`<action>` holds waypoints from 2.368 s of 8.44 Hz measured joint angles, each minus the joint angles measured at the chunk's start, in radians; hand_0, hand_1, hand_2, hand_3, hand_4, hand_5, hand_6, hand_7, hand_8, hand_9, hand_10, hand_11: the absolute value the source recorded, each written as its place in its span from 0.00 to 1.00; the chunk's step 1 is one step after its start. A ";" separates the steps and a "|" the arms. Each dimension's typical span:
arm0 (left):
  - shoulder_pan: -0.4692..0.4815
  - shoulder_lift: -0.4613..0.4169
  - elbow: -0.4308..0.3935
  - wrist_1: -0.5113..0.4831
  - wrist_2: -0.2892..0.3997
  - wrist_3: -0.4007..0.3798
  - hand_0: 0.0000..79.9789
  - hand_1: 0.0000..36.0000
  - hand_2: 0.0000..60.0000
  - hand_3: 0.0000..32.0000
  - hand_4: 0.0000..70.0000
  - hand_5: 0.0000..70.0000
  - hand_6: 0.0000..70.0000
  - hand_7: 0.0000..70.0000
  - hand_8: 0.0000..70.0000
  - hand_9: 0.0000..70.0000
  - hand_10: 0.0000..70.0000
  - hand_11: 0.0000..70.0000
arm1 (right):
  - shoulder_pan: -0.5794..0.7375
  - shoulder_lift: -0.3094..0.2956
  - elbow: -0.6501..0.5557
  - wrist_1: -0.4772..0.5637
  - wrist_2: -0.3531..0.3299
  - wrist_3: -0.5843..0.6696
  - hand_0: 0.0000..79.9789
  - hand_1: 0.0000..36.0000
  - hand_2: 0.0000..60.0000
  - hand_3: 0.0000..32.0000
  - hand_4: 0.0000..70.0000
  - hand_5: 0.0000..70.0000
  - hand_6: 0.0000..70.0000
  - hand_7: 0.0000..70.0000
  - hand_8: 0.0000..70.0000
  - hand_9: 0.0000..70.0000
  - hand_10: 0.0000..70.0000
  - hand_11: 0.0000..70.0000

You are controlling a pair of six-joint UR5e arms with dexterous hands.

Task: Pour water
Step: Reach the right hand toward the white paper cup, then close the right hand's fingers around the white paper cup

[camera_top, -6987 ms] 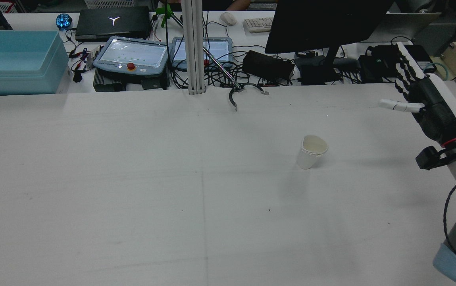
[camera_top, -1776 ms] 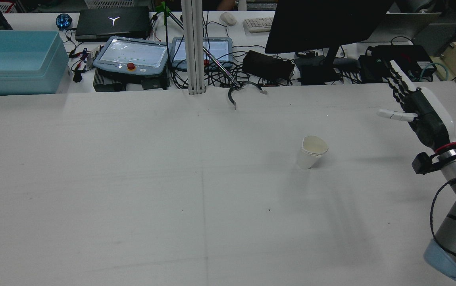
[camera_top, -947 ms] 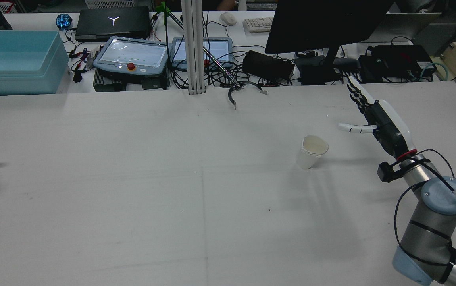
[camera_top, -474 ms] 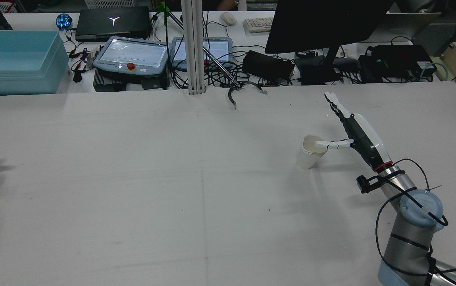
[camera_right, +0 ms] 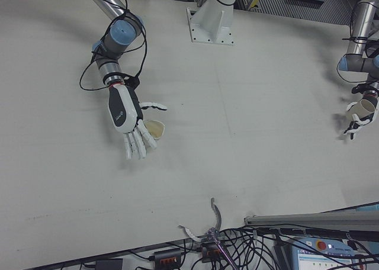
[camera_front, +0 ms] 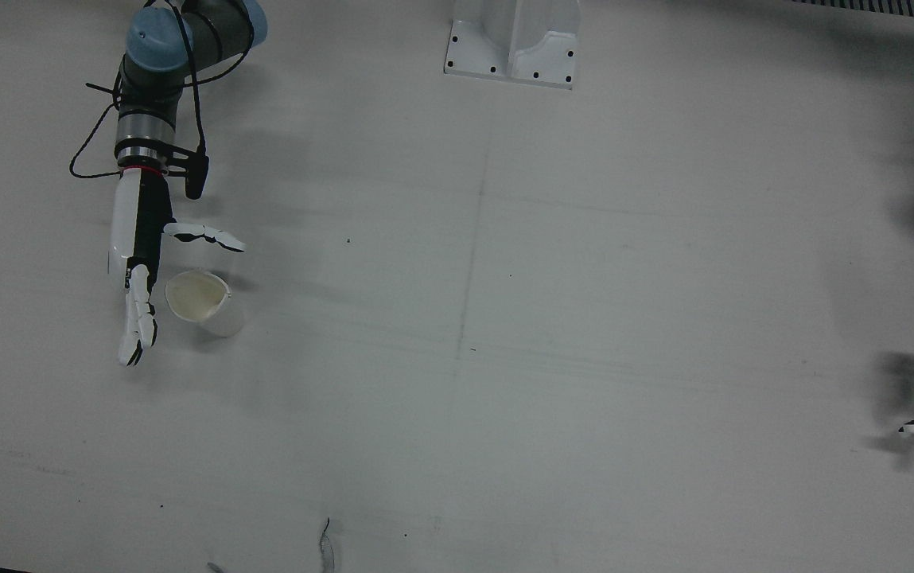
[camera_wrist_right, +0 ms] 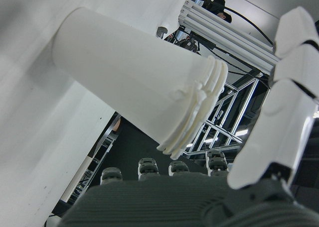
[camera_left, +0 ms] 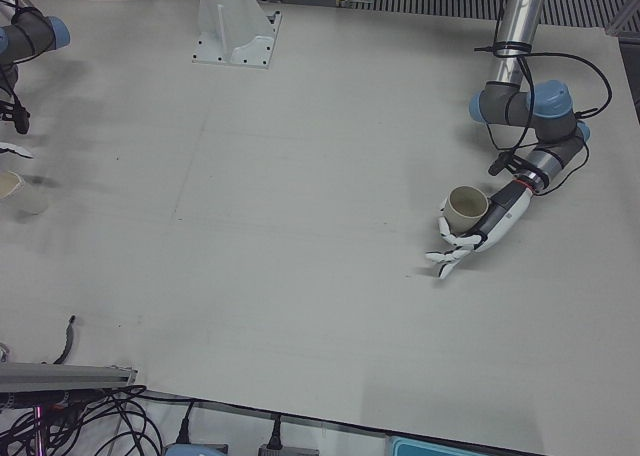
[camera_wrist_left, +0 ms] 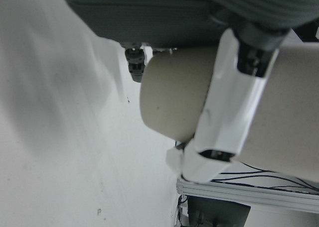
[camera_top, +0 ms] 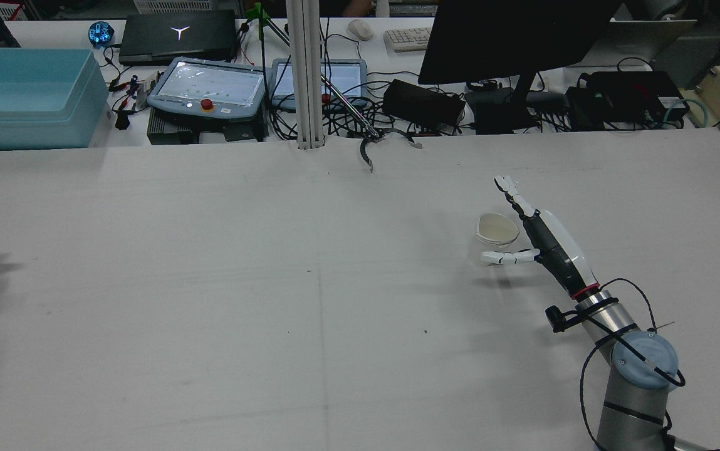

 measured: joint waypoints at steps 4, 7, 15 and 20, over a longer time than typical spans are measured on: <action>0.002 0.005 0.002 0.001 0.000 0.000 1.00 1.00 1.00 0.00 1.00 1.00 0.25 0.34 0.08 0.05 0.11 0.22 | -0.008 0.015 -0.004 0.009 0.017 0.119 0.60 0.49 0.32 0.26 0.00 0.09 0.14 0.06 0.08 0.06 0.00 0.00; 0.003 0.006 0.003 0.001 0.000 0.001 1.00 1.00 1.00 0.00 1.00 1.00 0.26 0.34 0.09 0.06 0.12 0.22 | -0.009 0.022 -0.007 0.010 0.020 0.278 0.60 0.51 0.32 0.51 0.00 0.09 0.14 0.09 0.07 0.05 0.00 0.00; 0.005 0.004 0.017 0.002 -0.001 0.004 1.00 1.00 1.00 0.00 1.00 1.00 0.27 0.35 0.10 0.07 0.12 0.23 | -0.014 0.064 -0.111 0.015 0.021 0.313 0.60 0.51 0.33 0.36 0.00 0.10 0.15 0.09 0.10 0.08 0.00 0.00; 0.005 0.004 0.019 0.002 -0.002 0.003 1.00 1.00 1.00 0.00 1.00 1.00 0.27 0.35 0.10 0.07 0.12 0.23 | -0.017 0.083 -0.117 0.019 0.022 0.345 0.59 0.47 0.34 0.38 0.00 0.10 0.15 0.08 0.10 0.08 0.00 0.00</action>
